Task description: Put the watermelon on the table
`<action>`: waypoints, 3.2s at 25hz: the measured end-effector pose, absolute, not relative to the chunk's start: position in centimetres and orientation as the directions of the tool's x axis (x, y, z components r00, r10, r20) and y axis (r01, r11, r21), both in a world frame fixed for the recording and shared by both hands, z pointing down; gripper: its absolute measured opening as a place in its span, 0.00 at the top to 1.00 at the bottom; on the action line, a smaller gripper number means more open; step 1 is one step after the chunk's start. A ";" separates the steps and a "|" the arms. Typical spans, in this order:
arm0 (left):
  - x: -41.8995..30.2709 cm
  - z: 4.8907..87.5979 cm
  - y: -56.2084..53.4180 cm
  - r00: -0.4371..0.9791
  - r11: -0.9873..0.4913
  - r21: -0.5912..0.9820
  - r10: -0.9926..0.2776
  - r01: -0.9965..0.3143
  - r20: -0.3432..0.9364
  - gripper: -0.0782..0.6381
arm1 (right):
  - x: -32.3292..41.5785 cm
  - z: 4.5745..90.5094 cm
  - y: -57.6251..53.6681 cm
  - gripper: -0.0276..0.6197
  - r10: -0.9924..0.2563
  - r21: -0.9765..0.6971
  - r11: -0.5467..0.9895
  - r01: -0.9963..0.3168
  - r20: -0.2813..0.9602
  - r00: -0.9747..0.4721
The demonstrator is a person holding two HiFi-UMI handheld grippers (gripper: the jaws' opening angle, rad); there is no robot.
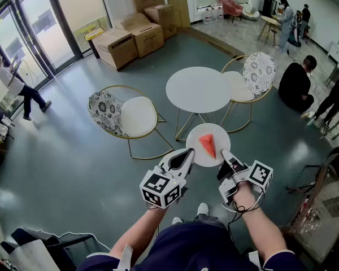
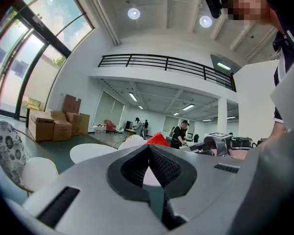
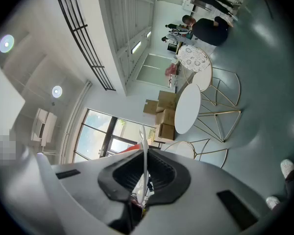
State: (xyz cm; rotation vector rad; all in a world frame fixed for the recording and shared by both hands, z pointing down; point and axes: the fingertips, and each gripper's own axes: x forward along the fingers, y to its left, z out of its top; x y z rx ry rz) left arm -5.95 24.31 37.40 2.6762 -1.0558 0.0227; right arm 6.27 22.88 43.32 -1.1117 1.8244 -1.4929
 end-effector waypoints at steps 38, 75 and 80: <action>-1.1 38.2 20.7 0.677 -0.647 0.205 -0.720 -0.734 0.149 0.88 | 11.6 44.0 18.0 0.94 -0.815 -0.977 0.077 -0.200 0.054 -0.577; -5.6 43.3 -10.8 0.783 -0.728 0.291 -0.593 -0.621 0.187 0.88 | 8.2 48.1 -11.0 0.94 -0.882 -0.955 -0.061 -0.291 0.188 -0.433; -6.4 43.9 -13.3 0.794 -0.734 0.304 -0.575 -0.608 0.199 0.88 | 8.2 48.0 -13.4 0.94 -0.895 -0.953 -0.079 -0.291 0.196 -0.401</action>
